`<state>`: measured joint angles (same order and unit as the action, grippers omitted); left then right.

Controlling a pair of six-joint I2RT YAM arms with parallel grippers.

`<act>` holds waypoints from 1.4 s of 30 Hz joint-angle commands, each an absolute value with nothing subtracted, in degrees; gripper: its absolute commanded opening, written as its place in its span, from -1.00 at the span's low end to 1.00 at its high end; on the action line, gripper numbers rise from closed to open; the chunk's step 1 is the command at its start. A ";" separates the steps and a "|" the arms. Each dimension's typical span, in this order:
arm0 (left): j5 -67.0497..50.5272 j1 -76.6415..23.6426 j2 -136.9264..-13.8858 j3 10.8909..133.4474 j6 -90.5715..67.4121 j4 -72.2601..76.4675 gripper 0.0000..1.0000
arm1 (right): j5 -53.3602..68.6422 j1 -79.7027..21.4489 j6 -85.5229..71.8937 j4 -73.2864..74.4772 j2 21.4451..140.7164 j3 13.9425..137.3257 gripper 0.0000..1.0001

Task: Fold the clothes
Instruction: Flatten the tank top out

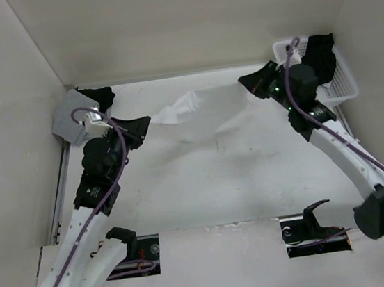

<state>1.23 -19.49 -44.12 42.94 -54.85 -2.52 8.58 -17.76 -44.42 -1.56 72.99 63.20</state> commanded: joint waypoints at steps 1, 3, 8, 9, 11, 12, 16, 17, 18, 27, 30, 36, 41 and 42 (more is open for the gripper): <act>1.75 -21.22 -35.70 49.05 -52.30 1.68 -1.00 | 10.63 -18.41 -42.62 -0.01 63.22 64.79 -0.99; 2.63 -20.70 -32.10 47.03 -51.86 0.27 -0.99 | 11.77 -18.76 -44.03 0.35 57.51 59.53 -0.98; 2.02 -18.24 -26.02 36.33 -51.94 -5.27 -0.98 | 12.30 -19.47 -48.33 -0.53 47.30 42.92 -0.97; 1.50 -17.97 -25.15 32.99 -52.20 -5.36 -0.98 | 12.39 -19.47 -48.86 -0.53 46.68 40.19 -0.97; 1.49 -17.10 -23.74 26.66 -52.30 -5.10 -0.98 | 12.31 -17.63 -49.22 -1.75 46.93 36.14 -0.98; 1.23 -16.40 -23.12 23.41 -52.47 -4.31 -0.98 | 12.39 -15.97 -49.31 -2.89 48.24 34.99 -0.98; 0.79 -12.27 -24.42 14.87 -52.91 -1.06 -0.97 | 13.18 -9.99 -48.43 -9.66 63.15 37.07 -0.98; 0.27 -11.30 -25.48 13.72 -53.00 0.08 -0.97 | 13.71 -8.67 -47.56 -10.89 70.24 40.57 -0.99; -0.52 -10.60 -26.53 12.93 -53.26 1.31 -0.97 | 13.88 -8.13 -47.11 -11.33 74.40 43.13 -1.00; -2.37 -8.74 -28.56 15.20 -52.56 3.51 -0.97 | 13.10 -10.67 -45.01 -9.58 86.68 57.67 -1.00; -2.55 -9.62 -28.13 15.47 -51.77 3.87 -0.96 | 10.29 -14.35 -44.21 -8.53 75.01 48.46 -1.00; -2.64 -8.92 -26.63 13.71 -51.77 3.25 -0.96 | 6.86 -23.41 -44.73 2.00 48.29 33.94 -1.00; -2.90 -8.39 -28.91 13.01 -51.68 4.74 -0.96 | 5.54 -23.25 -44.83 4.05 47.43 32.34 -0.99; -2.90 -8.39 -29.44 12.75 -51.68 5.36 -0.96 | 5.54 -22.46 -44.30 2.65 50.68 32.52 -0.99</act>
<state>-2.17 -8.88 -28.29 12.62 -52.56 1.37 7.97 -23.70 -45.21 1.61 44.60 33.30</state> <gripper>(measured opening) 0.022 0.005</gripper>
